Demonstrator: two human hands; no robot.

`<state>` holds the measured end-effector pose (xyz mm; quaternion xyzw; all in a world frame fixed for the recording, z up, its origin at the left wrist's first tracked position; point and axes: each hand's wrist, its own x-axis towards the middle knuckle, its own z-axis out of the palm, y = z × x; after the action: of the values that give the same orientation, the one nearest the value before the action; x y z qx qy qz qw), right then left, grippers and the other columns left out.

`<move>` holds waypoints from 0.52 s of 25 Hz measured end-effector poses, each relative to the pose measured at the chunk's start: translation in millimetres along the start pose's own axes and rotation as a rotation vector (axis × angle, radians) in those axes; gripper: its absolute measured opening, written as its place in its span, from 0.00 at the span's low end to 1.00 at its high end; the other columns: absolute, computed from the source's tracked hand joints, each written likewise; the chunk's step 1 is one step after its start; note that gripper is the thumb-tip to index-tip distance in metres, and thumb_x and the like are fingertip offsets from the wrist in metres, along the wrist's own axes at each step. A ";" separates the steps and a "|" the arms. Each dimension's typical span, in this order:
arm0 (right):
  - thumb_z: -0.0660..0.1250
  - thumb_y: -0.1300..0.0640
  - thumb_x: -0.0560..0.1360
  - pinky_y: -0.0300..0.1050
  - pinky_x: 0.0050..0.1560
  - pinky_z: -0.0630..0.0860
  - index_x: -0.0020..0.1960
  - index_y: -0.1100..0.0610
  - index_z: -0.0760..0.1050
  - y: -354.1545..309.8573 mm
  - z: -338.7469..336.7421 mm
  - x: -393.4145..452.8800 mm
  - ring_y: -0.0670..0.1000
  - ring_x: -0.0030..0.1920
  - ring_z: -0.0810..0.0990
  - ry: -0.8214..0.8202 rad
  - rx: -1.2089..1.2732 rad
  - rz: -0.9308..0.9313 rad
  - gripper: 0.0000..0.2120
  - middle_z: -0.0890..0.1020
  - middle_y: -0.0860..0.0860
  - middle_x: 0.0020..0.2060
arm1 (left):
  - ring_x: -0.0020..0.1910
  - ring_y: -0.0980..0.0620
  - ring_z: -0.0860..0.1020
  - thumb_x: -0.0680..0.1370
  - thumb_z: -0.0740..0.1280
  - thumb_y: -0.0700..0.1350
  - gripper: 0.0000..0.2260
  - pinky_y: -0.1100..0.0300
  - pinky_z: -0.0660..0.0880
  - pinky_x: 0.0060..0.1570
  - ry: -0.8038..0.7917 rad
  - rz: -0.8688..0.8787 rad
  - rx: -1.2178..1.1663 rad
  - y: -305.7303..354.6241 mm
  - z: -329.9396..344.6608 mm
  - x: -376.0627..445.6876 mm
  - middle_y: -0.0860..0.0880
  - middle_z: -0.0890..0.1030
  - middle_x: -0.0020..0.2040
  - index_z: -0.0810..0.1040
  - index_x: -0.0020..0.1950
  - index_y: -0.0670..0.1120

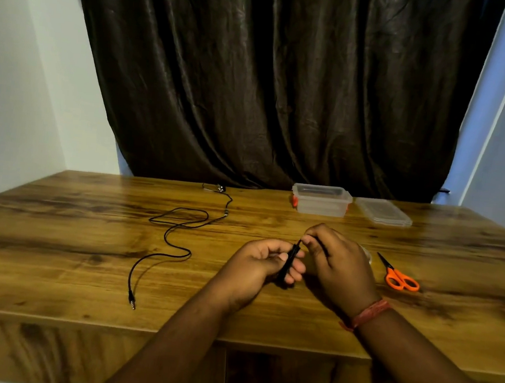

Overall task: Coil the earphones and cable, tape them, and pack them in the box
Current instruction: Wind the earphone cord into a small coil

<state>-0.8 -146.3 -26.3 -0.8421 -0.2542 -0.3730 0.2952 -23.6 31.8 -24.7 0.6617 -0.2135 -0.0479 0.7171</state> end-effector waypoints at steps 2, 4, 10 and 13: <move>0.57 0.48 0.82 0.50 0.38 0.74 0.46 0.49 0.74 3.6 0.7 1.1 0.47 0.39 0.77 -0.009 0.038 0.057 0.10 0.79 0.45 0.38 | 0.40 0.51 0.80 0.82 0.54 0.33 0.14 0.60 0.76 0.43 -0.035 0.010 -0.086 3.6 -0.4 -2.2 0.45 0.83 0.41 0.80 0.55 0.39; 0.58 0.49 0.82 0.52 0.39 0.75 0.46 0.48 0.73 6.7 1.9 1.4 0.47 0.40 0.78 -0.060 0.067 0.077 0.09 0.80 0.45 0.38 | 0.38 0.52 0.79 0.81 0.55 0.34 0.14 0.62 0.75 0.40 -0.033 0.028 -0.190 6.2 -1.1 -3.3 0.44 0.82 0.40 0.80 0.54 0.38; 0.57 0.48 0.82 0.50 0.38 0.75 0.49 0.47 0.71 2.7 8.7 -2.0 0.50 0.40 0.79 -0.296 -0.051 -0.028 0.06 0.82 0.46 0.41 | 0.34 0.54 0.74 0.79 0.57 0.34 0.11 0.65 0.72 0.36 0.074 0.044 -0.394 9.4 -4.0 -1.6 0.46 0.79 0.37 0.79 0.50 0.38; 0.56 0.47 0.83 0.50 0.38 0.75 0.50 0.47 0.71 0.3 9.6 -3.0 0.50 0.40 0.79 -0.349 -0.085 -0.077 0.08 0.82 0.46 0.41 | 0.32 0.55 0.73 0.78 0.58 0.35 0.09 0.65 0.70 0.34 0.120 0.043 -0.470 10.0 -7.5 0.3 0.46 0.77 0.36 0.78 0.48 0.38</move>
<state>2.2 -140.5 -34.0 -0.8954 -0.3176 -0.2427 0.1961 -22.7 39.9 -15.2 0.4737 -0.1675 -0.0415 0.8636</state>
